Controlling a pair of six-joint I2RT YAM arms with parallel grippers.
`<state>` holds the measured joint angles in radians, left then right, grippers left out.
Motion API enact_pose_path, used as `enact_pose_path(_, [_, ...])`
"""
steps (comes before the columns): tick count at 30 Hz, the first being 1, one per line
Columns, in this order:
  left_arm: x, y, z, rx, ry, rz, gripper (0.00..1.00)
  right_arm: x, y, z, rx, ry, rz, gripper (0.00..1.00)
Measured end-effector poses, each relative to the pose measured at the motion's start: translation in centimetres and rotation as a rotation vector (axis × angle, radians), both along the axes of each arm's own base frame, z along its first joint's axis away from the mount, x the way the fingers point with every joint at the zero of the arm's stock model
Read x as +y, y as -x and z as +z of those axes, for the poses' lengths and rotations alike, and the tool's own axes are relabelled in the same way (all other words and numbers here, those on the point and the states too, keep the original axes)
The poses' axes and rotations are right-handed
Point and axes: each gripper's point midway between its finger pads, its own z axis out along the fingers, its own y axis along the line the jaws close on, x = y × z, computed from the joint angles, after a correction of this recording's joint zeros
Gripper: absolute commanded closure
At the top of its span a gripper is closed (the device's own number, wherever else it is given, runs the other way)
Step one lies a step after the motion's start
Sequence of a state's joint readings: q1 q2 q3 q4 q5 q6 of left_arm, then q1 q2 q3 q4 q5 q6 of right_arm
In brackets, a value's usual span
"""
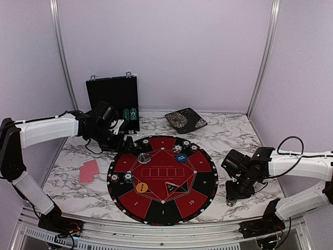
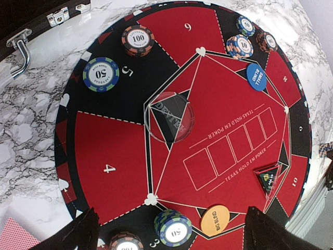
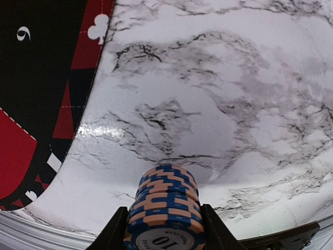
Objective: Distribute texas hold em gaming equipment
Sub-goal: Pick up the pile of poker chips from the pile of poker chips, then place the poker chips pile in the dealer area.
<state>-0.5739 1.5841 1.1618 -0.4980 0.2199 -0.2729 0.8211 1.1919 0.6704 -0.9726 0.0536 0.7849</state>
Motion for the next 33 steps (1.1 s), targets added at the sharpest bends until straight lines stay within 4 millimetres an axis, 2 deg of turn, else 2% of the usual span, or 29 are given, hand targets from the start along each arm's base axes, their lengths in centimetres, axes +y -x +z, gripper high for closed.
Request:
enact_pose_path(9, [0.0, 0.0, 0.0, 0.0, 0.0, 0.0, 0.01, 0.5, -0.7, 1.2, -0.017, -0.004, 0.003, 0.73])
enact_pose_path(17, [-0.1, 0.0, 0.0, 0.002, 0.003, -0.002, 0.01, 1.9, -2.5, 2.7, -0.038, 0.01, 0.041, 0.73])
enact_pose_path(22, [-0.1, 0.2, -0.1, 0.009, 0.007, -0.004, 0.01, 3.9, -4.9, 4.0, -0.064, 0.023, 0.092, 0.73])
enact_pose_path(28, [0.0, 0.5, -0.3, 0.019, 0.009, -0.001, 0.01, 7.4, -8.8, 5.3, -0.099, 0.037, 0.178, 0.74])
enact_pose_path(33, [1.0, 1.6, -0.6, 0.027, 0.008, 0.008, 0.01, 11.0, -12.4, 5.9, -0.129, 0.043, 0.255, 0.75])
